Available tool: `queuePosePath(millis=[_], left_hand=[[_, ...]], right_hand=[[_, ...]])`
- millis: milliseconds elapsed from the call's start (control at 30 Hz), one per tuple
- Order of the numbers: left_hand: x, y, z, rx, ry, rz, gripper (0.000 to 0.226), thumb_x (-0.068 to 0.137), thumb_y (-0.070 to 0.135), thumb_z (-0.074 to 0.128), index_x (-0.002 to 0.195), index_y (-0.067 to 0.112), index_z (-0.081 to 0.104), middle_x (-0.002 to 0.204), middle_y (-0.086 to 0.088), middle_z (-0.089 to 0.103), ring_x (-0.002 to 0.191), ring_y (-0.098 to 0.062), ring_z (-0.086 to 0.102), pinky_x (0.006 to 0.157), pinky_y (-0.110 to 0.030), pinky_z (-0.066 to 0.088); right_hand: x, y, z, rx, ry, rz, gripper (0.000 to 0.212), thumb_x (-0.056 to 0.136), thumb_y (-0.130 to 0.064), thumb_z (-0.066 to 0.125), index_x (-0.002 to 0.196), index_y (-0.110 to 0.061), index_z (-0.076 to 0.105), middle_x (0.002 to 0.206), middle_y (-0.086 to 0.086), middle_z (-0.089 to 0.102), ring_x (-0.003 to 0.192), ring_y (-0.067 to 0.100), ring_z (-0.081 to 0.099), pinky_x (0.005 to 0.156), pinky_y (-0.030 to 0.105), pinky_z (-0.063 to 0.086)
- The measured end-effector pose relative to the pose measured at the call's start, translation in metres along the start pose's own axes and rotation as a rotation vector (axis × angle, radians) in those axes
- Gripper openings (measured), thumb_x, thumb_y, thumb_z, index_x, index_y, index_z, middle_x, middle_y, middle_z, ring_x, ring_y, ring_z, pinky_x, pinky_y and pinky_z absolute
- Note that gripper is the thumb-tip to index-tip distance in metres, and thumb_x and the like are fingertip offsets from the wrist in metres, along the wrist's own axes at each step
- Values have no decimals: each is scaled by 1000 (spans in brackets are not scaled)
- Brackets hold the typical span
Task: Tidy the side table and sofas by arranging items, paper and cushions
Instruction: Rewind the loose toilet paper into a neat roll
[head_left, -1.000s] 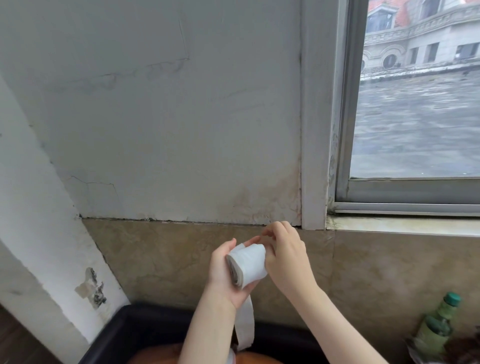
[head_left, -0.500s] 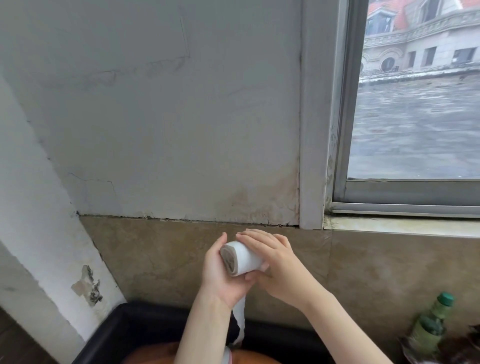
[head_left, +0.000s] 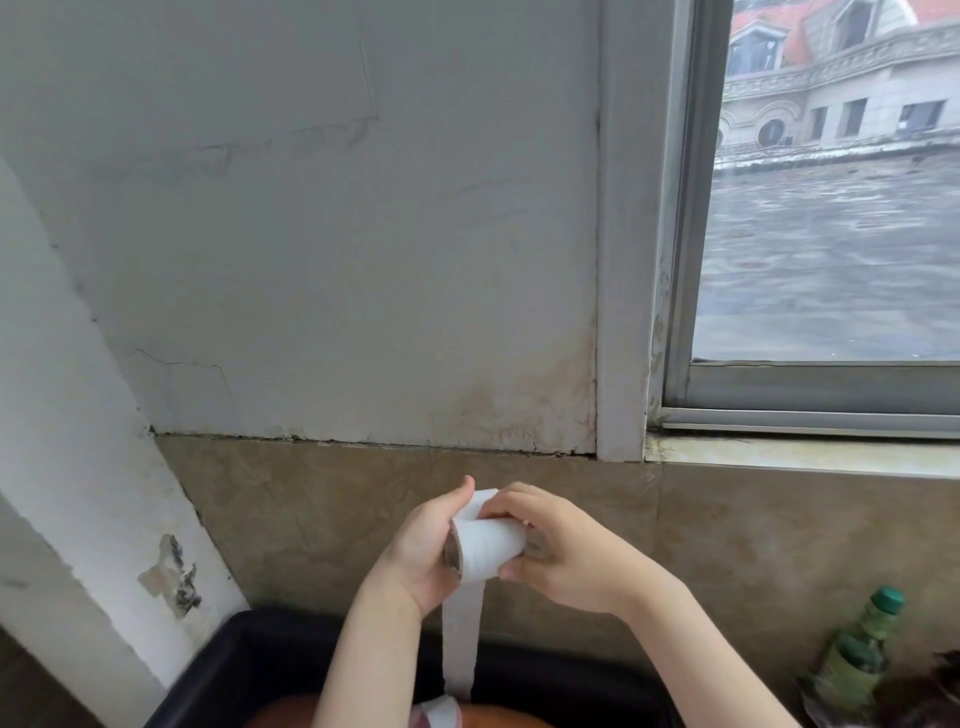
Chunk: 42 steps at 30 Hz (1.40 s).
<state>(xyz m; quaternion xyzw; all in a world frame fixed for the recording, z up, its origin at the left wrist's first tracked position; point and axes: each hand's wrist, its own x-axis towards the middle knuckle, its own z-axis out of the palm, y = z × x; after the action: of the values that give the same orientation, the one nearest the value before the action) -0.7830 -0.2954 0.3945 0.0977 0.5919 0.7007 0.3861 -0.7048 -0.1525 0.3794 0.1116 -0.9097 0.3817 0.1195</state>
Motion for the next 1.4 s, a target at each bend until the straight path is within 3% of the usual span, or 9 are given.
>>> queuePosePath(millis=[233, 367, 600, 700, 800, 867, 967, 1100, 1400], left_hand=[[-3, -4, 6, -226, -135, 51, 73, 67, 56, 73, 105, -7, 68, 106, -25, 66, 94, -31, 67, 80, -40, 57], [-8, 2, 7, -248, -267, 110, 66, 51, 25, 90, 105, -6, 69, 109, -25, 65, 98, -31, 66, 80, -39, 56], [-16, 19, 12, -442, -165, 160, 70, 64, 16, 70, 123, -15, 49, 116, -34, 60, 97, -41, 65, 79, -40, 58], [-27, 33, 13, -442, -276, 210, 85, 49, 17, 87, 119, -15, 51, 122, -37, 55, 105, -45, 61, 88, -43, 52], [-39, 41, 14, -441, -369, 224, 81, 49, 18, 88, 115, -16, 55, 124, -37, 53, 110, -49, 57, 89, -43, 51], [-47, 42, 11, -450, -387, 238, 77, 50, 19, 88, 112, -17, 59, 124, -37, 53, 110, -49, 57, 88, -43, 52], [-59, 39, -3, -416, -386, 260, 71, 52, 22, 87, 111, -11, 64, 124, -33, 55, 113, -46, 56, 90, -42, 51], [-69, 33, -16, -357, -405, 253, 69, 54, 23, 86, 112, -6, 65, 124, -30, 57, 116, -45, 55, 90, -42, 52], [-60, 19, -16, -267, -506, 270, 66, 71, 19, 73, 126, -7, 49, 126, -26, 52, 122, -43, 46, 97, -41, 46]], right_hand=[[1, -1, -2, 173, 185, -28, 24, 89, -13, 58, 107, -26, 52, 94, -14, 58, 82, -2, 54, 70, 10, 39], [8, -5, 1, 102, 359, -72, 23, 84, -23, 58, 106, -26, 55, 98, -16, 54, 90, 2, 53, 76, 10, 39], [15, 24, 22, 492, 272, 174, 101, 54, -53, 83, 137, -33, 30, 132, -23, 43, 116, -9, 47, 90, 8, 40], [23, 31, 47, 368, -1, 284, 65, 72, -23, 79, 124, -34, 43, 114, -33, 46, 104, -13, 48, 79, 0, 38], [42, 37, 72, 195, -56, 440, 16, 83, -16, 67, 93, -4, 66, 89, 1, 68, 84, 15, 62, 75, 25, 49], [55, 37, 73, 130, -8, 472, 28, 86, -17, 62, 101, 6, 63, 103, 21, 66, 98, 33, 62, 80, 36, 49], [81, 16, 40, 122, 94, 416, 33, 93, -2, 48, 124, 7, 51, 119, 25, 56, 89, 19, 55, 75, 22, 45], [137, -31, -12, 12, 160, 243, 38, 79, 9, 43, 99, -4, 72, 87, 10, 67, 73, 16, 54, 60, 24, 40], [200, -106, -61, 49, 358, 29, 46, 76, 16, 38, 97, -5, 73, 100, 10, 70, 85, 20, 63, 62, 19, 45]])
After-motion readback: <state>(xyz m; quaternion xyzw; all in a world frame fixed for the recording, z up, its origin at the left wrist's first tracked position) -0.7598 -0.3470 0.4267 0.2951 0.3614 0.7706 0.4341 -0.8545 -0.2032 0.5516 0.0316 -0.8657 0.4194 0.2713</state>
